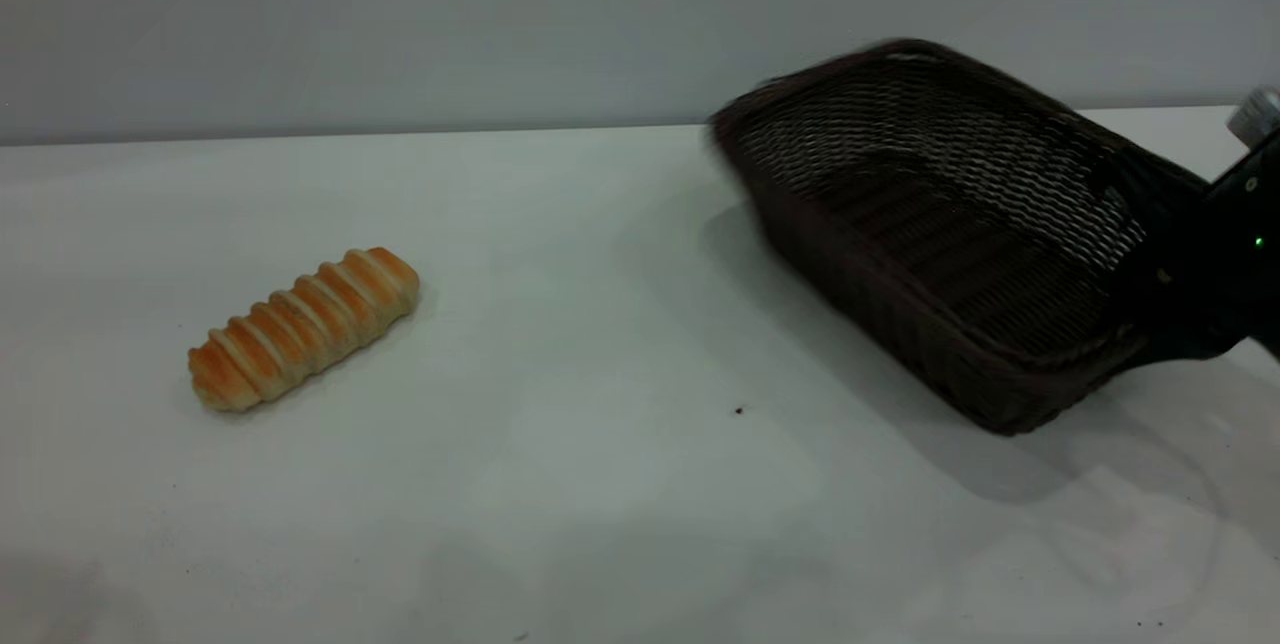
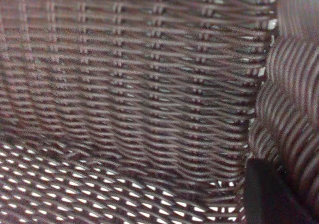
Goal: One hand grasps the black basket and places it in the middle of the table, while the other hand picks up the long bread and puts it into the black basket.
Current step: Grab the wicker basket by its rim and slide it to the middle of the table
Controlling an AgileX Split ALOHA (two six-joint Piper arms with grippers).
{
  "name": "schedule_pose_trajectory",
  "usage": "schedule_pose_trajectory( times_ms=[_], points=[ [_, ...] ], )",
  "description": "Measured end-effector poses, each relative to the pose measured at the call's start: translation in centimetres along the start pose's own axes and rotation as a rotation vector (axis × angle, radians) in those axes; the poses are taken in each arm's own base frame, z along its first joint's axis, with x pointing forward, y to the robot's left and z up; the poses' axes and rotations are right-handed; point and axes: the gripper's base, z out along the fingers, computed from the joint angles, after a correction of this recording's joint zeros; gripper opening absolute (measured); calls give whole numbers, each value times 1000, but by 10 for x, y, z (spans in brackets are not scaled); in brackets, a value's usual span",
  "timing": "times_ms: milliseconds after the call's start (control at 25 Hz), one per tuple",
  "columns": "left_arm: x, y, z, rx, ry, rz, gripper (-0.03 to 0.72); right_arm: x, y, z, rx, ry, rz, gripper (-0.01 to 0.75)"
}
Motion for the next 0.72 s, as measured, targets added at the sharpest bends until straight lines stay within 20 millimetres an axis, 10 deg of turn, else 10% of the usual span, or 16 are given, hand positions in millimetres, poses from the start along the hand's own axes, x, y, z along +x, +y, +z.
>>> schedule_pose_trajectory(
  times_ms=[320,720],
  points=[
    [-1,0,0,-1,-12,0,591,-16,77,-16,-34,211,-646,91],
    [-10,-1,9,19,-64,-30,591,1,127,38,-10,356,-948,91]
  ],
)
